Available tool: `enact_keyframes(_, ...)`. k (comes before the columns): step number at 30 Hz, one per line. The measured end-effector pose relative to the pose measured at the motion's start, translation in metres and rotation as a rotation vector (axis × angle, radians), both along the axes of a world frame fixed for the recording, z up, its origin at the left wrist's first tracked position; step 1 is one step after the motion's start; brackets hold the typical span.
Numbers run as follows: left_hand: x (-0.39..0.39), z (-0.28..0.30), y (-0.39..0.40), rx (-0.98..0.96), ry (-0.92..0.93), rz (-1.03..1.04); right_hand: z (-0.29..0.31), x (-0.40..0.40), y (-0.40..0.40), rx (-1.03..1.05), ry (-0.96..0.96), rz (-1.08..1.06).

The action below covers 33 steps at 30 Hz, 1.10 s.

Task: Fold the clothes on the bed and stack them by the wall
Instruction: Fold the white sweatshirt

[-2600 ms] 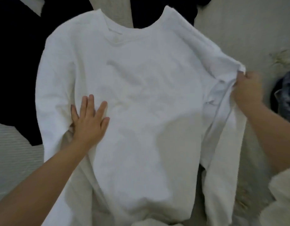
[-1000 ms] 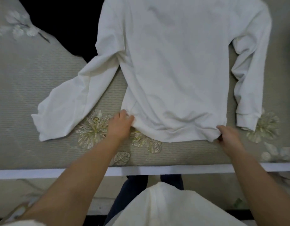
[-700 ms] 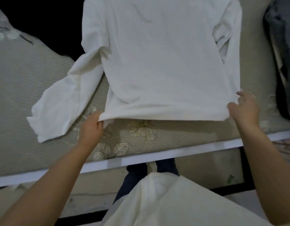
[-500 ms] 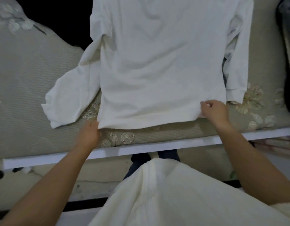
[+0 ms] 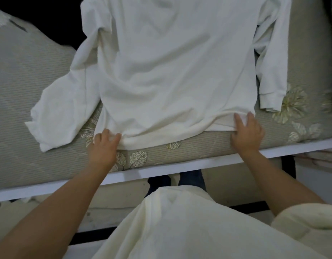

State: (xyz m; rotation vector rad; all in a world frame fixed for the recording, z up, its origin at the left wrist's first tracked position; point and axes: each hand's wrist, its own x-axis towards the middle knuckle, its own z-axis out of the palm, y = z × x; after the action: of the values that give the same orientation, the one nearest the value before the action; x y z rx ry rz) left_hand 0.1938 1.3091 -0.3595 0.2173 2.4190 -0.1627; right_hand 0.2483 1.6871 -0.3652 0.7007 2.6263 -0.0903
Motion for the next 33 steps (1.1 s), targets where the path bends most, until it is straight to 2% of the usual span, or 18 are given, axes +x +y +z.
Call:
enact_keyframes(3, -0.006, -0.004, -0.001, -0.086, -0.023, -0.111, -0.008, -0.014, 0.019, -0.035, -0.161, 0.119)
enact_keyframes(8, -0.018, 0.002, 0.004, -0.171, -0.088, -0.246, -0.005, -0.026, 0.046, -0.067, -0.263, 0.29)
enact_keyframes(10, -0.021, 0.01, 0.01, -0.203, -0.114, -0.257, 0.006, -0.016, 0.06, -0.096, -0.225, 0.338)
enact_keyframes(14, -0.023, 0.024, 0.024, -0.292, -0.232, -0.232, 0.038, 0.023, 0.088, -0.195, 0.072, 0.423)
enact_keyframes(15, -0.023, 0.025, 0.03, -0.31, -0.264, -0.244, 0.046, 0.035, 0.093, -0.2, 0.073, 0.438)
enact_keyframes(18, -0.018, 0.027, 0.044, -0.378, -0.321, -0.296, 0.053, 0.062, 0.1, -0.068, -0.067, 0.574)
enact_keyframes(19, -0.014, 0.026, 0.046, -0.393, -0.33, -0.311, 0.052, 0.068, 0.1, 0.005, -0.216, 0.608)
enact_keyframes(22, 0.001, 0.022, 0.047, -0.421, -0.399, -0.361, 0.045, 0.081, 0.1, 0.131, -0.547, 0.46)
enact_keyframes(25, 0.019, 0.018, 0.047, -0.444, -0.462, -0.351, 0.038, 0.091, 0.095, 0.125, -0.604, 0.363)
enact_keyframes(30, 0.047, 0.021, 0.052, -0.426, -0.384, -0.171, 0.025, 0.103, 0.073, 0.086, -0.724, 0.395)
enact_keyframes(33, 0.049, 0.025, 0.066, -0.464, -0.352, -0.236, 0.024, 0.083, 0.053, 0.055, -0.616, 0.459)
